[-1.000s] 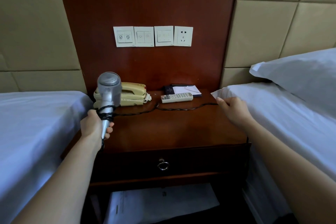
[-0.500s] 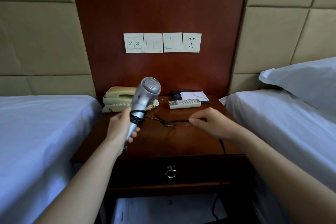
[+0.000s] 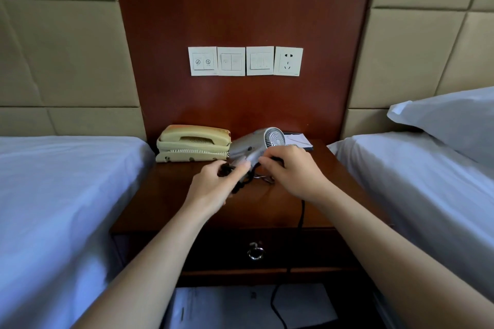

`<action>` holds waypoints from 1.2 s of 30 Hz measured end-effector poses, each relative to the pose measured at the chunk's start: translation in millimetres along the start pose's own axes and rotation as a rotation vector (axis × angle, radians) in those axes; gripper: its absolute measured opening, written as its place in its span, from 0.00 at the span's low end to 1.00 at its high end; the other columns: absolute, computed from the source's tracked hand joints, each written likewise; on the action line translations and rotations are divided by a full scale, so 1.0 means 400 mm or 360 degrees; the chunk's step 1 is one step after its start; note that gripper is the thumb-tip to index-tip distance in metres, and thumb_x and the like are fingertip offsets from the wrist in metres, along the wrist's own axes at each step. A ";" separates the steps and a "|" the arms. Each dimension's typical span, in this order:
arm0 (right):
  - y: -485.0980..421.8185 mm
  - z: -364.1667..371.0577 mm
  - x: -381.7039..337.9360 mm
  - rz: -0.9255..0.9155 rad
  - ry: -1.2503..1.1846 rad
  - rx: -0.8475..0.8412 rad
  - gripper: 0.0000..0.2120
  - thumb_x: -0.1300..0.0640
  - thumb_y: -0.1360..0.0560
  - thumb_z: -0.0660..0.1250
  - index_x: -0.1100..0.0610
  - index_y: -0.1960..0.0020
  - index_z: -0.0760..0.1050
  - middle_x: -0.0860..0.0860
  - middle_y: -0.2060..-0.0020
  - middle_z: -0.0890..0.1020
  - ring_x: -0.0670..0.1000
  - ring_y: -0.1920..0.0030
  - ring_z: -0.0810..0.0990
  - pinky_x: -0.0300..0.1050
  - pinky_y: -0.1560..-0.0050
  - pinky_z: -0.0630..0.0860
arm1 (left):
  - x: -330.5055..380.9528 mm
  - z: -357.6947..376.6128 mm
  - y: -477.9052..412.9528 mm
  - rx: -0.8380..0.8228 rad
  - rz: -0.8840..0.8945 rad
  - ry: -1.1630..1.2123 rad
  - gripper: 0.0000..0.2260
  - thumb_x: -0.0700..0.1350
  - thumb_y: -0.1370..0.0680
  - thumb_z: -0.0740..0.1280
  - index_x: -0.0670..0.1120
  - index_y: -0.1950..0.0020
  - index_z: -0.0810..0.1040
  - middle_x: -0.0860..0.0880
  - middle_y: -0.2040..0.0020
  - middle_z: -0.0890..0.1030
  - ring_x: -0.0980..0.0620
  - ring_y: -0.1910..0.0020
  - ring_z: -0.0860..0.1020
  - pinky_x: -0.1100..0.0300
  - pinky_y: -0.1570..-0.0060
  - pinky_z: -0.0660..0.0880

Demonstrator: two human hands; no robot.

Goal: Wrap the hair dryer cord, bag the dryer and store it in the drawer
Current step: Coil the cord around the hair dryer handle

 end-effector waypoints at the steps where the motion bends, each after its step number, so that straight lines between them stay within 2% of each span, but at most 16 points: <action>1: -0.002 0.001 0.001 -0.0001 -0.0043 0.0010 0.12 0.56 0.23 0.63 0.50 0.65 0.70 0.45 0.72 0.73 0.52 0.65 0.74 0.48 0.63 0.68 | -0.002 -0.002 -0.002 -0.0010 0.0046 -0.0020 0.21 0.70 0.36 0.65 0.54 0.57 0.79 0.53 0.63 0.81 0.51 0.64 0.80 0.60 0.67 0.71; 5: -0.007 0.014 -0.026 -0.0055 -0.0134 -0.0027 0.12 0.57 0.24 0.63 0.52 0.66 0.74 0.47 0.72 0.76 0.49 0.68 0.73 0.46 0.64 0.68 | 0.010 0.001 0.007 0.0109 0.0110 -0.0345 0.29 0.75 0.43 0.62 0.54 0.57 0.77 0.54 0.60 0.81 0.51 0.58 0.78 0.56 0.62 0.72; 7: -0.009 0.014 -0.042 -0.0094 -0.0170 -0.0066 0.09 0.57 0.24 0.64 0.56 0.62 0.77 0.50 0.71 0.77 0.49 0.67 0.74 0.45 0.64 0.69 | 0.016 0.005 0.015 0.0195 0.0081 -0.0507 0.30 0.76 0.41 0.60 0.54 0.55 0.76 0.52 0.58 0.80 0.47 0.57 0.77 0.55 0.62 0.71; 10: -0.017 -0.013 -0.037 -0.0055 -0.0562 -0.0161 0.01 0.60 0.24 0.65 0.55 0.54 0.73 0.45 0.75 0.74 0.43 0.73 0.69 0.37 0.70 0.66 | 0.026 0.006 0.016 0.0293 0.0040 -0.0555 0.26 0.74 0.33 0.60 0.53 0.53 0.76 0.51 0.59 0.78 0.45 0.57 0.76 0.56 0.62 0.69; 12: -0.018 -0.035 -0.012 0.0063 -0.0768 -0.0308 0.06 0.61 0.24 0.66 0.54 0.49 0.71 0.43 0.78 0.71 0.42 0.78 0.65 0.33 0.75 0.64 | 0.025 -0.006 0.008 0.0354 0.0008 -0.0525 0.22 0.71 0.31 0.61 0.54 0.54 0.77 0.51 0.60 0.77 0.45 0.59 0.75 0.56 0.60 0.70; 14: -0.012 -0.053 0.029 0.0228 -0.0805 -0.0502 0.06 0.61 0.24 0.66 0.56 0.48 0.73 0.43 0.79 0.69 0.43 0.79 0.63 0.34 0.78 0.62 | 0.008 -0.024 -0.004 0.0346 -0.0041 -0.0456 0.23 0.71 0.32 0.60 0.53 0.57 0.78 0.50 0.59 0.80 0.45 0.59 0.78 0.54 0.58 0.74; 16: 0.003 -0.072 0.082 0.0362 -0.0764 -0.0606 0.02 0.61 0.24 0.66 0.59 0.52 0.76 0.47 0.75 0.69 0.43 0.78 0.63 0.35 0.77 0.63 | -0.015 -0.047 -0.013 0.0297 -0.0097 -0.0302 0.24 0.72 0.35 0.59 0.52 0.61 0.79 0.49 0.61 0.82 0.46 0.62 0.81 0.53 0.58 0.78; 17: 0.013 -0.085 0.109 0.0402 -0.0747 -0.0600 0.03 0.61 0.24 0.66 0.59 0.57 0.76 0.49 0.75 0.68 0.44 0.78 0.64 0.36 0.75 0.64 | -0.024 -0.058 -0.017 0.0281 -0.0123 -0.0247 0.24 0.71 0.35 0.60 0.51 0.63 0.78 0.48 0.64 0.82 0.47 0.65 0.82 0.54 0.61 0.79; 19: 0.039 -0.111 0.157 0.0469 -0.0727 -0.0569 0.10 0.58 0.24 0.66 0.58 0.64 0.76 0.50 0.75 0.69 0.45 0.76 0.66 0.37 0.72 0.67 | -0.041 -0.076 -0.022 0.0264 -0.0180 -0.0191 0.20 0.67 0.31 0.64 0.50 0.63 0.78 0.48 0.69 0.81 0.52 0.74 0.79 0.61 0.73 0.73; 21: 0.064 -0.132 0.187 0.0503 -0.0660 -0.0595 0.14 0.56 0.24 0.65 0.57 0.67 0.73 0.51 0.74 0.71 0.45 0.72 0.68 0.33 0.67 0.68 | -0.053 -0.092 -0.025 0.0263 -0.0260 -0.0092 0.17 0.62 0.28 0.66 0.48 0.61 0.78 0.47 0.72 0.79 0.54 0.80 0.73 0.67 0.80 0.64; 24: 0.093 -0.156 0.234 0.0584 -0.0334 -0.0628 0.15 0.52 0.24 0.65 0.56 0.68 0.73 0.51 0.71 0.71 0.46 0.67 0.68 0.39 0.62 0.64 | -0.063 -0.114 -0.028 0.0286 -0.0427 0.0167 0.17 0.58 0.26 0.66 0.45 0.61 0.77 0.43 0.72 0.78 0.51 0.79 0.69 0.69 0.80 0.61; 27: 0.112 -0.182 0.282 0.0635 -0.0082 -0.0624 0.16 0.52 0.24 0.65 0.53 0.70 0.74 0.48 0.73 0.73 0.47 0.68 0.70 0.40 0.63 0.66 | -0.068 -0.127 -0.030 0.0334 -0.0547 0.0335 0.18 0.56 0.25 0.65 0.42 0.63 0.76 0.41 0.71 0.76 0.52 0.82 0.68 0.70 0.81 0.61; 29: 0.127 -0.197 0.303 0.0703 -0.0045 -0.0654 0.15 0.52 0.24 0.65 0.53 0.69 0.76 0.45 0.76 0.75 0.45 0.71 0.72 0.39 0.64 0.69 | -0.074 -0.128 -0.032 0.0341 -0.0596 0.0375 0.18 0.56 0.25 0.66 0.40 0.63 0.76 0.41 0.71 0.76 0.54 0.86 0.67 0.70 0.82 0.61; 32: 0.144 -0.211 0.300 0.0778 -0.0178 -0.0677 0.16 0.53 0.23 0.63 0.56 0.67 0.77 0.45 0.80 0.75 0.45 0.75 0.70 0.38 0.68 0.69 | -0.082 -0.125 -0.032 0.0341 -0.0649 0.0403 0.19 0.55 0.25 0.66 0.39 0.62 0.76 0.41 0.71 0.75 0.55 0.87 0.66 0.71 0.82 0.61; 36: 0.135 -0.222 0.275 0.0760 -0.0648 -0.0468 0.17 0.54 0.21 0.59 0.61 0.63 0.77 0.48 0.76 0.77 0.44 0.78 0.68 0.42 0.70 0.64 | -0.078 -0.109 -0.032 0.0313 -0.0652 0.0373 0.20 0.56 0.25 0.67 0.38 0.63 0.76 0.41 0.71 0.76 0.53 0.85 0.67 0.70 0.83 0.61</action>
Point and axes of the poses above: each hand's wrist, its own y-axis away from the middle knuckle, its own z-axis out of the palm, x = y × z, the point moved 2 cm from there along -y, towards the middle knuckle
